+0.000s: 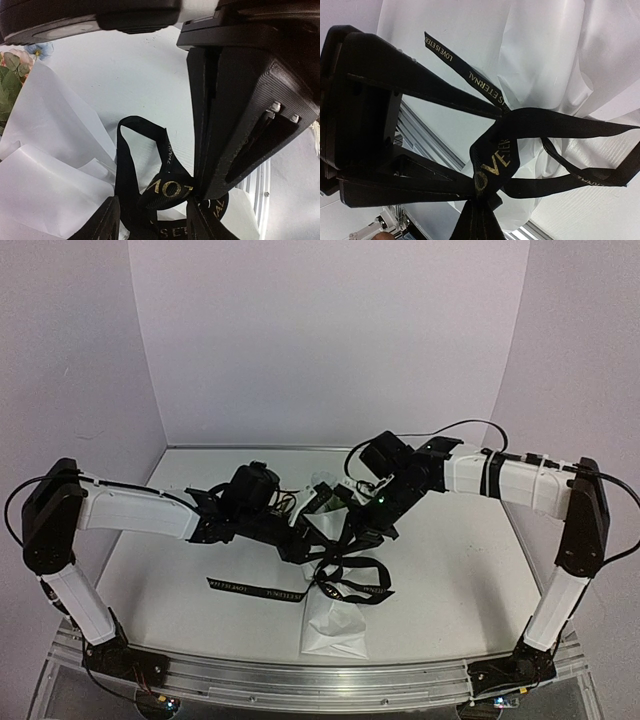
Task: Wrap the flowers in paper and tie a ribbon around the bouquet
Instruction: Cross the half-tied ribbon over the folded bouquet.
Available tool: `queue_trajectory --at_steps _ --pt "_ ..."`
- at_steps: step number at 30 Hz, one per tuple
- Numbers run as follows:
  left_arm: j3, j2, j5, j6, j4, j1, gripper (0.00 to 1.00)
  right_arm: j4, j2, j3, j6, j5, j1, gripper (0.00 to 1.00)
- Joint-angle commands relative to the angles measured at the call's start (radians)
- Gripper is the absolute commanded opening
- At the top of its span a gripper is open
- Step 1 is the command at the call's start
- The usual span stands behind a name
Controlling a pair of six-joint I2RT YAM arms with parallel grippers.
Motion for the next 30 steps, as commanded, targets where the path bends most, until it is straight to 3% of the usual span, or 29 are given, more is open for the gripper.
queue_trajectory --at_steps 1,5,10,13,18,21,27,30 --pt "0.064 0.019 0.128 0.022 0.049 -0.003 0.45 0.024 0.021 0.008 -0.017 0.001 0.007 0.0" --pt "0.07 0.038 0.136 0.014 0.059 -0.003 0.37 0.024 0.026 0.01 -0.017 0.008 0.008 0.0" --pt "0.06 0.042 0.112 -0.027 0.105 -0.003 0.11 0.024 0.021 0.002 -0.019 0.03 0.007 0.0" --pt "0.025 0.027 0.055 -0.061 0.142 -0.003 0.01 0.025 -0.003 -0.03 -0.033 0.067 0.009 0.01" --pt "-0.043 -0.01 -0.066 -0.121 0.207 -0.003 0.0 0.045 -0.064 -0.087 -0.06 0.124 0.01 0.17" --pt "-0.077 -0.027 -0.113 -0.149 0.232 0.001 0.0 0.075 -0.105 -0.133 -0.072 0.154 0.012 0.19" --pt "-0.118 -0.07 -0.195 -0.216 0.266 0.002 0.0 0.148 -0.184 -0.245 -0.124 0.208 0.057 0.43" --pt "-0.131 -0.085 -0.221 -0.242 0.265 0.003 0.0 0.16 -0.189 -0.276 -0.157 0.237 0.095 0.47"
